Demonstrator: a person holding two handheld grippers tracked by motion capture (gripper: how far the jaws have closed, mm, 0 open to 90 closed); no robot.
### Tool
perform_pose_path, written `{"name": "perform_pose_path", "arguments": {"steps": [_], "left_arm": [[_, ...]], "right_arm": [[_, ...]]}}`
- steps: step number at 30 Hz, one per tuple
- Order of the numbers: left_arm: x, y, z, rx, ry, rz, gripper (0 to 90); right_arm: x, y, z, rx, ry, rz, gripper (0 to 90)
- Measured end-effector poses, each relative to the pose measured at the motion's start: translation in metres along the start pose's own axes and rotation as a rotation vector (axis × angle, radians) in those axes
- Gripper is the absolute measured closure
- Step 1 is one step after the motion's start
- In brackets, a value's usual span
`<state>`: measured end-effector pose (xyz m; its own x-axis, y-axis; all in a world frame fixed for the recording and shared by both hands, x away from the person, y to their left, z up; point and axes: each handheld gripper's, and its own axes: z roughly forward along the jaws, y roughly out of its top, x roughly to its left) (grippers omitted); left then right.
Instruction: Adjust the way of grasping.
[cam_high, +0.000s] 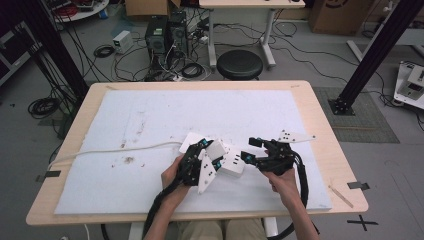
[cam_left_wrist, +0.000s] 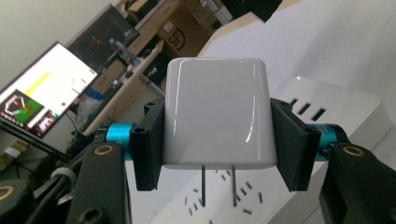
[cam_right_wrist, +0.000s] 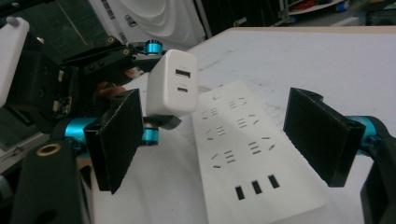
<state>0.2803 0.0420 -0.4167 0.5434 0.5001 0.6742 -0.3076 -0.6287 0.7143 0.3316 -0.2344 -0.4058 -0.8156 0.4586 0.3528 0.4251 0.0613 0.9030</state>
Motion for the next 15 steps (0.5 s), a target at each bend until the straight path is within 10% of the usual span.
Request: {"name": "perform_pose_path", "arguments": {"steps": [15], "left_arm": [[-0.029,0.011,-0.002,-0.113,0.087,0.187,42.4]], "right_arm": [[0.01,0.003,0.006,0.05,0.123,-0.055,20.8]]}}
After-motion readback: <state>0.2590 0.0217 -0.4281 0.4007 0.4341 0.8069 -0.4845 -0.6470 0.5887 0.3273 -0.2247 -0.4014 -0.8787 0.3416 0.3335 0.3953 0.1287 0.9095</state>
